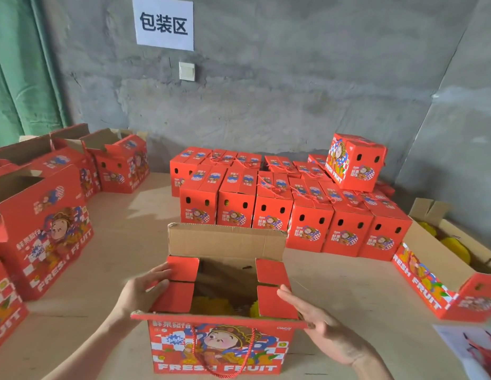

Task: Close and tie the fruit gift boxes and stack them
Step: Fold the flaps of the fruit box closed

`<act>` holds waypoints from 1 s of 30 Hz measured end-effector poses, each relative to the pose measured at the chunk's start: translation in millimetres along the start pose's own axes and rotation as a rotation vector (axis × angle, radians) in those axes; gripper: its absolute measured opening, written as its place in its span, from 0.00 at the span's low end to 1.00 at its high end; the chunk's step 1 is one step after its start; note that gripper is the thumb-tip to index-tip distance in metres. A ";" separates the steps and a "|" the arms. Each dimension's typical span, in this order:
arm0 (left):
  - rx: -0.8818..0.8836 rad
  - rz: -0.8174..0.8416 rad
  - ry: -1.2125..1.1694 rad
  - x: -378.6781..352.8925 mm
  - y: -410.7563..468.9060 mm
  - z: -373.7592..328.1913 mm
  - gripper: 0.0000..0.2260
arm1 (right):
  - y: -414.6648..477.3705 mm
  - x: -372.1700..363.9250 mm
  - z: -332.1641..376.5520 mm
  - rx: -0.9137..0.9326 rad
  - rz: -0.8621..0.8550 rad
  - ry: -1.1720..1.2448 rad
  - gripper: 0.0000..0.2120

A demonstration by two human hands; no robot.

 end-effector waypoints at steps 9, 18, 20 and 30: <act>0.396 -0.331 -0.575 2.6 -18.3 17.1 0.20 | 30.4 36.7 4.9 -0.129 -0.630 -0.119 0.31; 0.084 -0.258 0.085 -7.0 -13.4 -27.8 0.14 | 22.2 35.7 11.6 -0.110 -0.997 -0.488 0.13; 0.014 -0.287 0.232 -8.4 -19.2 -32.9 0.10 | 21.3 32.5 16.1 -0.058 -0.979 -0.669 0.09; -0.257 -0.255 0.429 -15.4 -28.4 -47.8 0.05 | 25.7 15.7 49.1 0.158 -1.009 -1.207 0.16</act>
Point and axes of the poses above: each hand's wrist, its own y-axis towards the middle knuckle, its own x-axis out of the back of the hand, z = x × y, the point moved 9 cm from there along y, towards the middle knuckle, and after that the axes turned 13 degrees about -y, right-handed, at the moved point
